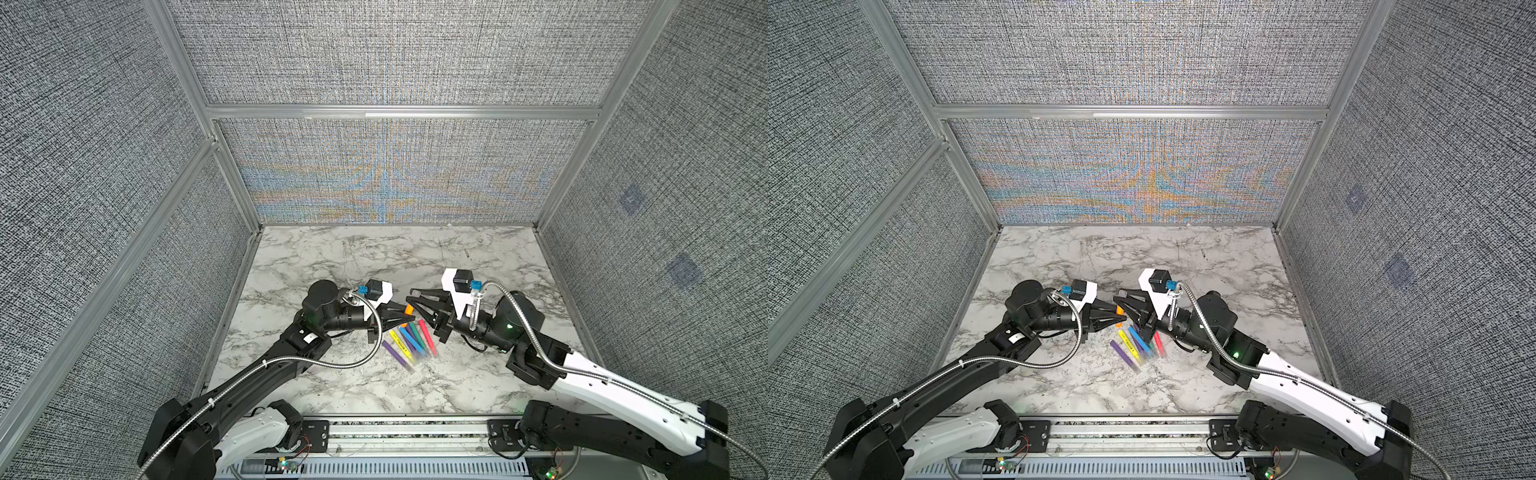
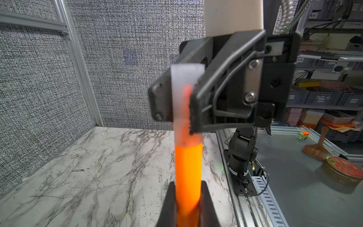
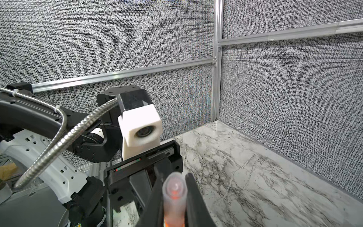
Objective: Remove pen caps from pens
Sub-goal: Open the pen cap on the pen, then place the pen cap to the middle-right of the table, then place the pen at the middle-left of the table.
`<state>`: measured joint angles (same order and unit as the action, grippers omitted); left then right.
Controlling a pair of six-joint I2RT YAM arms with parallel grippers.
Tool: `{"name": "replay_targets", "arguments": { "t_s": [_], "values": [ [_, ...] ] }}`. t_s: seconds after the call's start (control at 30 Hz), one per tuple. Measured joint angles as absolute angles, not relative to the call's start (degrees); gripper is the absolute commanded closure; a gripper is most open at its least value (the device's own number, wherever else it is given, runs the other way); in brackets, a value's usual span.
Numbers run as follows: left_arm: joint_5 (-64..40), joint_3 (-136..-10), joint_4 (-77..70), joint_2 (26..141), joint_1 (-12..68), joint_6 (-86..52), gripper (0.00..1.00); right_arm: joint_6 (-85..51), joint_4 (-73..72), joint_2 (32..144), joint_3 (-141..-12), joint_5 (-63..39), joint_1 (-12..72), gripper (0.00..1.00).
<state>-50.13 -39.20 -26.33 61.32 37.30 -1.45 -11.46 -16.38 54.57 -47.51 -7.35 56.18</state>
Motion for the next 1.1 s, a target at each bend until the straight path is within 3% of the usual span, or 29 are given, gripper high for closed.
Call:
{"name": "replay_targets", "arguments": {
  "t_s": [0.43,0.67,0.87,0.97,1.1],
  "values": [
    [-44.64,-36.47,-33.41,60.07,37.67,-0.51,1.0,-9.67,-8.8,52.27,-51.44,-2.44,56.05,1.0],
    [-37.58,-33.8,-24.53,58.59,37.21,-0.14,1.0,-6.15,-18.68,51.22,-57.01,3.68,53.41,1.0],
    [-31.83,-30.81,-22.76,54.54,37.12,-0.19,1.0,-3.62,-16.82,53.54,-64.66,10.07,51.4,1.0],
    [-23.29,-31.0,-19.97,51.81,36.82,-0.73,1.0,-3.22,-11.62,55.64,-68.93,19.38,46.26,1.0],
    [-10.44,-35.38,-12.62,53.08,33.47,-2.61,1.0,-8.58,3.2,65.08,-69.6,22.26,30.09,1.0]
  ]
}}
